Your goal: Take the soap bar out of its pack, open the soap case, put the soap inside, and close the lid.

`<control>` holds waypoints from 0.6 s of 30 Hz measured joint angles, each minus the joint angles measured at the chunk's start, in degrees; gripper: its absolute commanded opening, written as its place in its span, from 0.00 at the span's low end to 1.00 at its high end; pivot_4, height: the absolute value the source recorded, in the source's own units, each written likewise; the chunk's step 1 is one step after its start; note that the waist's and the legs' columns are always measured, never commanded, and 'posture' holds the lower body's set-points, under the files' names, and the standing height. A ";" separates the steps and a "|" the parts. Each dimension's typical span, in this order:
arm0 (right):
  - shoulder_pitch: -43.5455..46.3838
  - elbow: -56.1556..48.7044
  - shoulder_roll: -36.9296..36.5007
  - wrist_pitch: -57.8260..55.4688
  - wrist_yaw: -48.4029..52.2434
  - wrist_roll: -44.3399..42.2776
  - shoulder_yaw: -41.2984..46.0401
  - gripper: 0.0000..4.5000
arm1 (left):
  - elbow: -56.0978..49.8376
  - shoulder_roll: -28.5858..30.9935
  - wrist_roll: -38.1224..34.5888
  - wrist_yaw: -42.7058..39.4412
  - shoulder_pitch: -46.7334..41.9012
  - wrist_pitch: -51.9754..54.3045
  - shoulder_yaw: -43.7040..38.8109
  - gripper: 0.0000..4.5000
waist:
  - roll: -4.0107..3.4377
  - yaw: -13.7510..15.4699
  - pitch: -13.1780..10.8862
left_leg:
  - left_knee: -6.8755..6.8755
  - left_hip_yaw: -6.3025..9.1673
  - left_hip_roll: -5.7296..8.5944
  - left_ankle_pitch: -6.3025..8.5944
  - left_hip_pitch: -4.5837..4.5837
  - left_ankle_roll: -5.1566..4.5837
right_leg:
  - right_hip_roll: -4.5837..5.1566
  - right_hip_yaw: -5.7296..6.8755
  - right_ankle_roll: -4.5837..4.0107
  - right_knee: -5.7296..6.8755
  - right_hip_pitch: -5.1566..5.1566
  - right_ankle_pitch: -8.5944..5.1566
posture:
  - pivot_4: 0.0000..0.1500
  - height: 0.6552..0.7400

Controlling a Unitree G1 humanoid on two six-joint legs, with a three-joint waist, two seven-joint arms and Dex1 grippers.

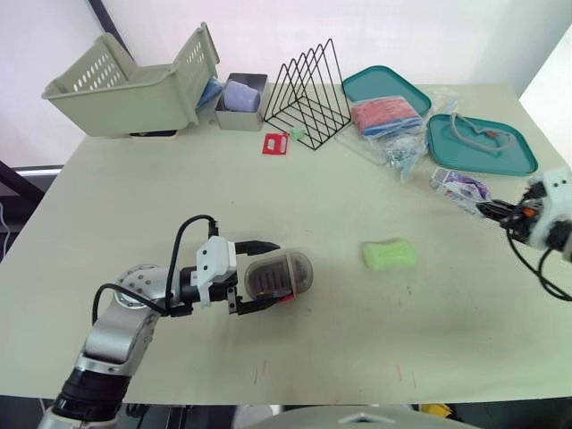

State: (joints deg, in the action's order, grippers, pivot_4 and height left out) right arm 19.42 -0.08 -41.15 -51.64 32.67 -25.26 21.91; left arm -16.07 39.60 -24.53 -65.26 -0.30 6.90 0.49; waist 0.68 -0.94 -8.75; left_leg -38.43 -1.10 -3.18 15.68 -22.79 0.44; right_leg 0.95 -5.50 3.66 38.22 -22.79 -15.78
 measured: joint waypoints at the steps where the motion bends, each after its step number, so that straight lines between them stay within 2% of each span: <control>1: 1.46 -2.20 2.94 -4.27 -5.51 0.11 2.09 0.01 | 0.00 -0.13 -0.27 0.02 -0.02 0.01 0.00 1.00 | 0.00 0.00 0.00 | 0.00 0.00 0.01 0.00 -0.02 0.00 | 0.00 0.00 0.00 0.00 -0.01 0.00 | 1.00 1.00; 7: 5.09 -12.15 13.51 -19.40 -26.08 3.36 10.12 0.01 | 0.00 -0.32 -0.50 0.09 -0.12 0.13 -0.06 1.00 | 0.00 0.07 0.00 | 0.05 0.01 0.01 0.00 -0.10 0.00 | 0.00 0.01 0.00 -0.06 -0.09 0.00 | 1.00 1.00; 10: 6.11 -17.27 19.42 -24.37 -31.54 4.68 11.79 0.01 | -0.03 -0.34 -0.50 0.37 -0.43 0.28 -0.05 1.00 | -0.01 -0.35 0.01 | 0.05 -0.01 0.00 0.00 -0.10 0.00 | -0.02 -0.03 0.00 0.01 -0.15 0.00 | 1.00 1.00; 13: 6.55 -19.96 22.23 -26.99 -34.01 5.17 11.91 0.01 | -0.18 -0.34 -0.50 0.63 -0.58 0.45 -0.05 1.00 | -0.02 -0.79 0.01 | 0.05 -0.01 0.01 0.00 -0.11 0.00 | 0.00 -0.02 0.00 0.04 -0.15 0.00 | 1.00 1.00; 18: 5.98 -20.44 22.79 -26.55 -35.05 6.64 11.90 0.01 | -0.19 -0.52 -0.50 0.75 -0.58 0.64 -0.05 1.00 | -0.02 -1.05 0.01 | 0.06 -0.01 0.02 0.00 -0.12 0.00 | 0.00 -0.02 0.00 0.01 -0.15 0.00 | 1.00 1.00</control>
State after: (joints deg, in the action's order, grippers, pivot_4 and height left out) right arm 25.40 -20.51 -18.36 -78.19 -2.38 -18.63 33.81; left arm -16.27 39.08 -25.02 -64.51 -0.87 7.54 0.44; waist 0.66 -1.99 -8.74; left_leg -38.38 -1.11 -3.16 15.68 -22.91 0.44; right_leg 0.95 -5.51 3.66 38.23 -22.94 -15.78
